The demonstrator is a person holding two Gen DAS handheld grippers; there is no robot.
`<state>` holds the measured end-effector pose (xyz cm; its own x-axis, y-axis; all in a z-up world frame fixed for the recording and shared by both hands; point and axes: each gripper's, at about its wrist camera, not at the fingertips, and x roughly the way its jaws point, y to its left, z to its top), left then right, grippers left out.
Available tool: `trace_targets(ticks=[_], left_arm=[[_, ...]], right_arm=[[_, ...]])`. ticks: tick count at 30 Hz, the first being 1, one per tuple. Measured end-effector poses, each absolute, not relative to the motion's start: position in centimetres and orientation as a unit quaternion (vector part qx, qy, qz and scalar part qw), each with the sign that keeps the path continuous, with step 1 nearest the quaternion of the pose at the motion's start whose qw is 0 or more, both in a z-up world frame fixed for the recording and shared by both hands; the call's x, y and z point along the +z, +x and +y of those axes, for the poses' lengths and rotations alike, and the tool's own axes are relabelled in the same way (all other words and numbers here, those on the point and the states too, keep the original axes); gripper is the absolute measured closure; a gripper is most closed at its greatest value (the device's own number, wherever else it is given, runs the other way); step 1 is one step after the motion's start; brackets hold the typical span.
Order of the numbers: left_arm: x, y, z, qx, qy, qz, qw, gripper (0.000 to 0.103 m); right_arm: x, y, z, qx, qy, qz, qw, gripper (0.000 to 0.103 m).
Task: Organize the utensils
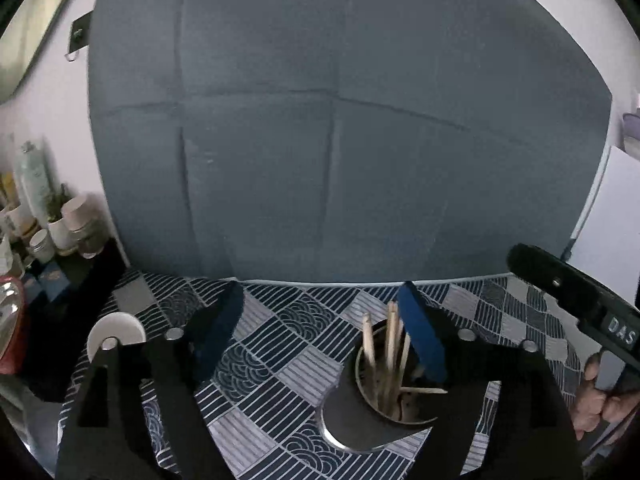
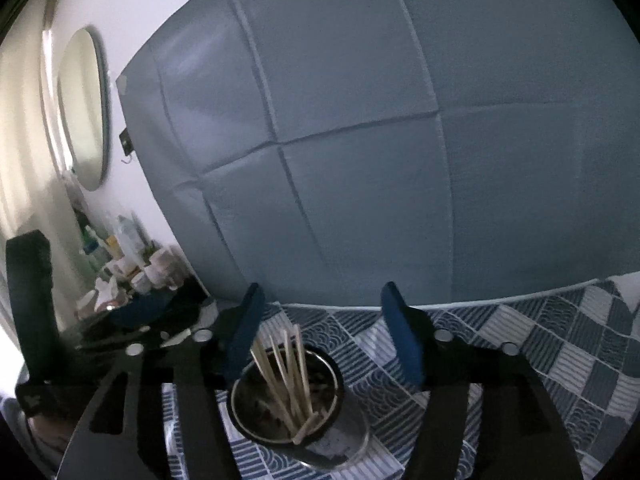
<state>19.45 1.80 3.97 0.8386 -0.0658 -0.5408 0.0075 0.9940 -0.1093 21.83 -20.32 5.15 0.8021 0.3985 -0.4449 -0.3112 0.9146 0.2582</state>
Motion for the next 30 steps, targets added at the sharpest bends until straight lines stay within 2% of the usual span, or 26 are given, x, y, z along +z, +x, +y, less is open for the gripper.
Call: trace_targets(ticks=[6, 10, 20, 30], left_arm=[[3.7, 18.7, 2.8, 0.000, -0.061, 0.304, 0.951, 0.008], [3.3, 18.0, 3.0, 0.012, -0.040, 0.312, 0.949, 0.006], [1.8, 15.1, 3.4, 0.015, -0.008, 0.328, 0.945, 0.006], [-1.0, 12.3, 4.3, 0.042, -0.020, 0.402, 0.914, 0.006]], right_arm=[[5.4, 20.3, -21.2, 0.162, 0.086, 0.259, 0.948, 0.018], [5.1, 19.4, -21.7, 0.137, 0.072, 0.267, 0.951, 0.013], [2.0, 16.3, -22.7, 0.103, 0.059, 0.311, 0.943, 0.009], [-0.8, 12.0, -23.1, 0.081, 0.045, 0.359, 0.929, 0.009]])
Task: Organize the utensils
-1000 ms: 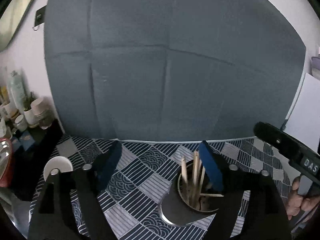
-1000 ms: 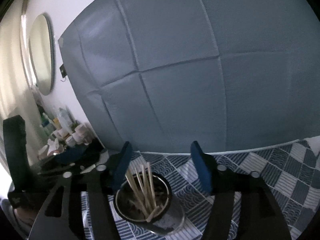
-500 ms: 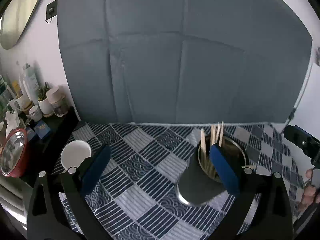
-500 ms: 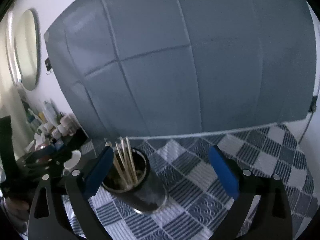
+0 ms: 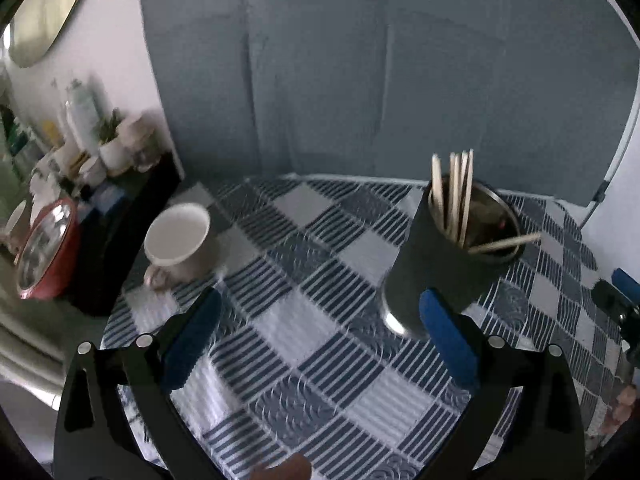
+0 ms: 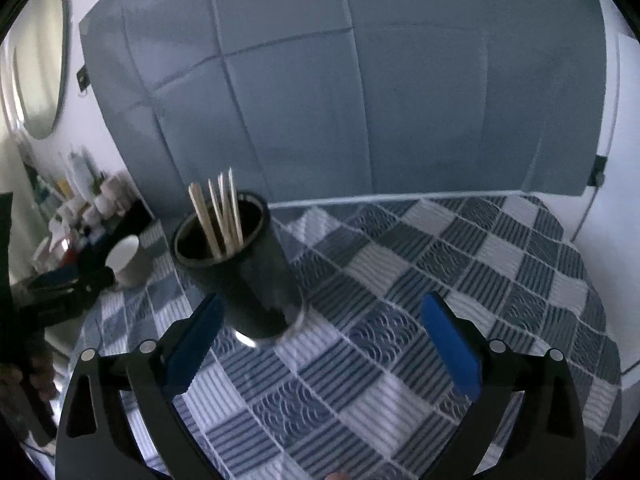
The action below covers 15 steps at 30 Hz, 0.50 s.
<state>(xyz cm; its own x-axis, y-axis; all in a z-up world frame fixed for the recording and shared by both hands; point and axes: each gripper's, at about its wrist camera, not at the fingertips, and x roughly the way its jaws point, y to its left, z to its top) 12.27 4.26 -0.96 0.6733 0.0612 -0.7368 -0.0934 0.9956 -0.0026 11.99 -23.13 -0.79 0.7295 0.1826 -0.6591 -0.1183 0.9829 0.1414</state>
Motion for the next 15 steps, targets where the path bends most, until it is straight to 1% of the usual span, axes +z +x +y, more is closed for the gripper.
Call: trace_targets(ticks=[4, 9, 12, 15], left_arm=[[-1.0, 10.1, 4.1, 0.044, -0.010, 0.406, 0.913, 0.006], [-1.0, 7.4, 2.6, 0.030, 0.031, 0.415, 0.909, 0.006], [-0.8, 6.2, 1.6, 0.031, 0.055, 0.417, 0.907, 0.006], [-0.5, 5.4, 0.7, 0.019, 0.057, 0.421, 0.905, 0.006]], right_arm=[[-1.1, 9.5, -23.4, 0.069, 0.039, 0.382, 0.921, 0.009], [-1.2, 7.3, -23.6, 0.060, 0.032, 0.404, 0.912, 0.009], [-1.0, 6.4, -23.5, 0.058, 0.032, 0.410, 0.910, 0.009], [-0.4, 5.7, -23.3, 0.055, 0.026, 0.408, 0.911, 0.009]])
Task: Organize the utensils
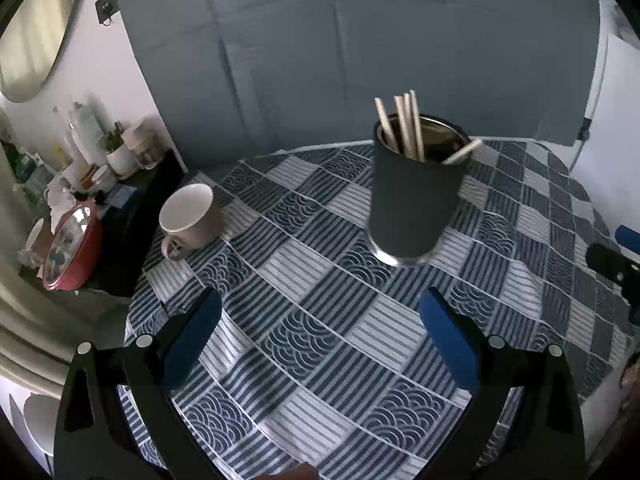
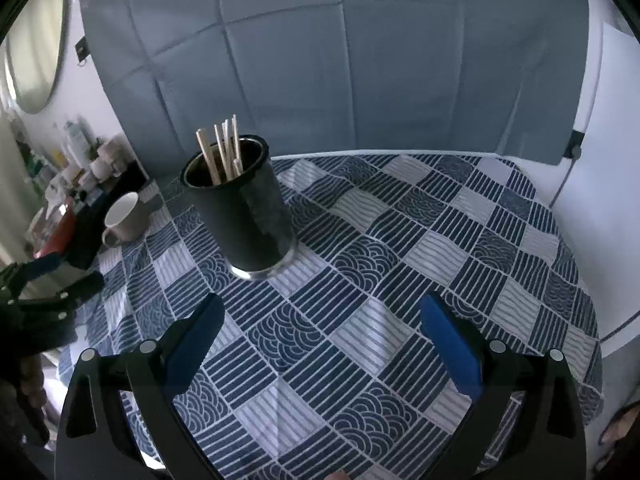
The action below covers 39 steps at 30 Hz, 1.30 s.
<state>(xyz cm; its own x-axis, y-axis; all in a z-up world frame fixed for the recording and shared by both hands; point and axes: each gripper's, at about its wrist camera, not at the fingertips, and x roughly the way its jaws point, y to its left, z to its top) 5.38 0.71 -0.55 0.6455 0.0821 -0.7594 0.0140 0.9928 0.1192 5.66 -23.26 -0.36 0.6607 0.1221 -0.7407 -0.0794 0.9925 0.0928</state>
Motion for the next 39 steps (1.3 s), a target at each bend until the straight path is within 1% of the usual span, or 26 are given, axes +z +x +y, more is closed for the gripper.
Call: trace_targets(ticks=[8, 18, 39], left_arm=[[-0.5, 4.5, -1.0, -0.002, 0.065, 0.421, 0.905, 0.006], [-2.5, 4.2, -0.3, -0.013, -0.003, 0.468, 0.883, 0.006], [-2.8, 4.4, 1.2, -0.004, -0.028, 0.477, 0.879, 0.006]], right_arm=[[0.2, 4.3, -23.1, 0.055, 0.050, 0.413, 0.908, 0.009], [0.0, 3.7, -22.9, 0.043, 0.050, 0.414, 0.908, 0.009], [-0.5, 3.8, -22.0, 0.048, 0.048, 0.419, 0.905, 0.009]])
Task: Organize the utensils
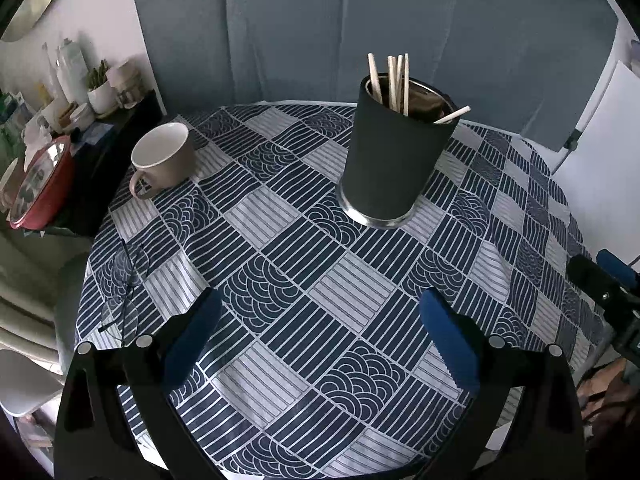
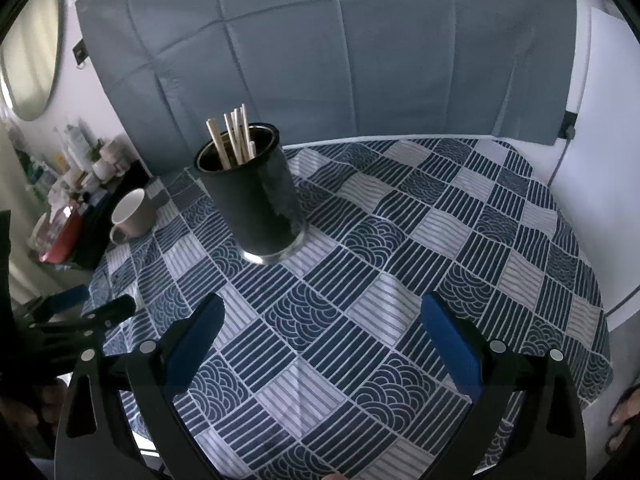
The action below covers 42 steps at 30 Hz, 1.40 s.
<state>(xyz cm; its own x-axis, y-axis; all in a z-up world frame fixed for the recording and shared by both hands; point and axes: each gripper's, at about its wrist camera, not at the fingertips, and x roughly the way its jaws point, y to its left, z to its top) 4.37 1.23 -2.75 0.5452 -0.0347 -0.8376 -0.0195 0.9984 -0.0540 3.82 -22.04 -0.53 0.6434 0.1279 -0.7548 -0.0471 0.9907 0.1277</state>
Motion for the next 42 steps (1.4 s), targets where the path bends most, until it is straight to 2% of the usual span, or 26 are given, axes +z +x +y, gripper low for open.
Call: trace_targets(ticks=[42], left_arm=[[-2.60, 4.73, 1.01, -0.010, -0.002, 0.470, 0.882, 0.006]], right_arm=[[-0.30, 4.04, -21.35, 0.028, 0.021, 0.415, 0.909, 0.008]])
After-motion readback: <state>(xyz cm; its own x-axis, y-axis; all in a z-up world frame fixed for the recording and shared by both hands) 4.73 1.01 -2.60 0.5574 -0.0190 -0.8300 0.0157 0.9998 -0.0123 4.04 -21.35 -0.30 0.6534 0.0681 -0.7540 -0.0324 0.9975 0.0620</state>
